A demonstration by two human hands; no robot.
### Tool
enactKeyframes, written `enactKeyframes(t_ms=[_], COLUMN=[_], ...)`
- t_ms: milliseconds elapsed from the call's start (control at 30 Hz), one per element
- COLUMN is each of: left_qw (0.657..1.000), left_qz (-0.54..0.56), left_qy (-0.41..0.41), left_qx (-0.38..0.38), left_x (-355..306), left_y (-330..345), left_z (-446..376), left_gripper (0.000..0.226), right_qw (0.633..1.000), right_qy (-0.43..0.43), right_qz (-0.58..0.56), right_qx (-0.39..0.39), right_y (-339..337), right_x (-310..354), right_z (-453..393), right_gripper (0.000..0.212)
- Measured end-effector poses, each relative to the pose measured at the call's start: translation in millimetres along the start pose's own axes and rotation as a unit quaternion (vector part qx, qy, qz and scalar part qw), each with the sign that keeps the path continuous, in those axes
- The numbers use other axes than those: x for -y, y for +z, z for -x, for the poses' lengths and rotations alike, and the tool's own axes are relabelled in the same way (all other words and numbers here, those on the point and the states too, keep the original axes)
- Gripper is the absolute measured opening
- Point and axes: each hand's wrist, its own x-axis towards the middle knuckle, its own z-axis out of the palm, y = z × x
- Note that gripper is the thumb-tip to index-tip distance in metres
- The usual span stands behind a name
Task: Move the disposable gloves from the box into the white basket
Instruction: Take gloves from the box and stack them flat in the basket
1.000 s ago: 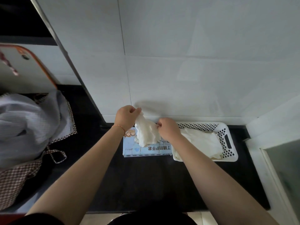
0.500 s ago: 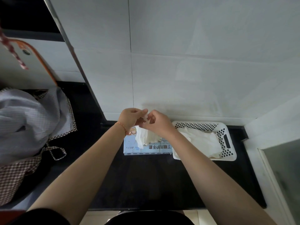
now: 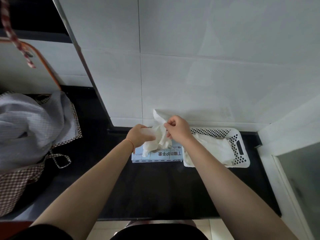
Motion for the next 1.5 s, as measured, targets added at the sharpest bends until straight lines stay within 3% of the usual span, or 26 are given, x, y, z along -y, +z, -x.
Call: enactKeyframes(t_ms=[67, 267, 400, 533, 633, 700, 733, 833, 900, 1033, 1100, 1133, 1200, 1267, 1367, 1433, 1500], left_qw=[0.999, 0.992, 0.986, 0.965, 0.964, 0.960, 0.956, 0.943, 0.930, 0.899, 0.912, 0.936, 0.986, 0.987, 0.977, 0.975, 0.975], left_qz=[-0.028, 0.074, 0.116, 0.240, 0.239, 0.243, 0.257, 0.311, 0.358, 0.437, 0.408, 0.350, 0.144, 0.015, 0.032, 0.054, 0.058], left_qy=[-0.014, -0.004, 0.047, 0.076, 0.063, 0.035, 0.027, 0.025, 0.016, 0.002, -0.007, -0.009, 0.018, 0.112, 0.209, 0.203, 0.196], left_qx=[-0.017, -0.098, -0.113, -0.078, -0.101, -0.133, -0.137, -0.113, -0.078, -0.041, -0.040, -0.043, -0.085, -0.116, -0.008, 0.065, 0.087], left_x=[4.3, -4.0, -35.6, -66.0, -71.5, -67.0, -64.7, -65.0, -70.1, -73.1, -70.8, -68.8, -68.4, -77.7, -99.9, -109.3, -111.7], left_y=[3.1, -15.0, -32.2, -43.2, -46.5, -45.2, -43.6, -34.5, -28.6, -22.8, -24.9, -25.7, -25.9, -25.1, -22.1, -18.9, -15.3], left_z=[1.9, 6.8, 14.3, 33.1, 39.9, 40.1, 39.9, 40.6, 42.4, 44.4, 41.8, 39.7, 37.3, 42.6, 51.3, 52.5, 50.1], left_gripper=[0.018, 0.019, 0.015, 0.016, 0.021, 0.031, 0.039, 0.050, 0.040, 0.021, 0.017, 0.016, 0.019, 0.025, 0.033, 0.024, 0.009], right_qw=[1.000, 0.995, 0.986, 0.974, 0.985, 0.991, 0.994, 0.993, 0.990, 0.997, 0.998, 0.999, 0.999, 0.999, 0.998, 0.998, 0.998], right_qy=[0.003, -0.042, -0.065, -0.030, -0.042, -0.067, -0.079, -0.097, -0.097, -0.060, -0.044, -0.042, -0.046, -0.043, -0.048, -0.058, -0.059], right_qz=[-0.001, 0.061, 0.156, 0.193, 0.165, 0.102, 0.061, 0.000, 0.041, 0.056, 0.039, 0.025, -0.005, -0.020, -0.012, -0.008, -0.022], right_qx=[-0.022, -0.061, 0.008, 0.114, 0.027, -0.050, -0.054, 0.060, 0.093, -0.005, -0.015, -0.014, -0.010, 0.014, 0.027, 0.020, 0.015], right_y=[-2.0, -6.8, 1.8, 8.2, 3.0, -3.8, -7.5, -14.6, -10.8, -18.2, -31.1, -37.7, -51.3, -63.1, -74.5, -79.7, -86.0], right_x=[-1.5, -6.0, -1.5, 0.0, 6.5, 16.2, 21.9, 41.9, 46.3, 41.1, 41.5, 43.3, 50.2, 58.8, 67.3, 71.1, 72.8], right_z=[2.5, 5.1, 10.2, 12.9, 11.9, 13.1, 15.0, 28.0, 32.4, 28.0, 27.3, 27.7, 30.2, 32.2, 30.8, 29.7, 30.4], right_gripper=[0.008, 0.019, 0.029, 0.041, 0.033, 0.019, 0.018, 0.048, 0.057, 0.021, 0.022, 0.022, 0.016, 0.012, 0.017, 0.014, 0.012])
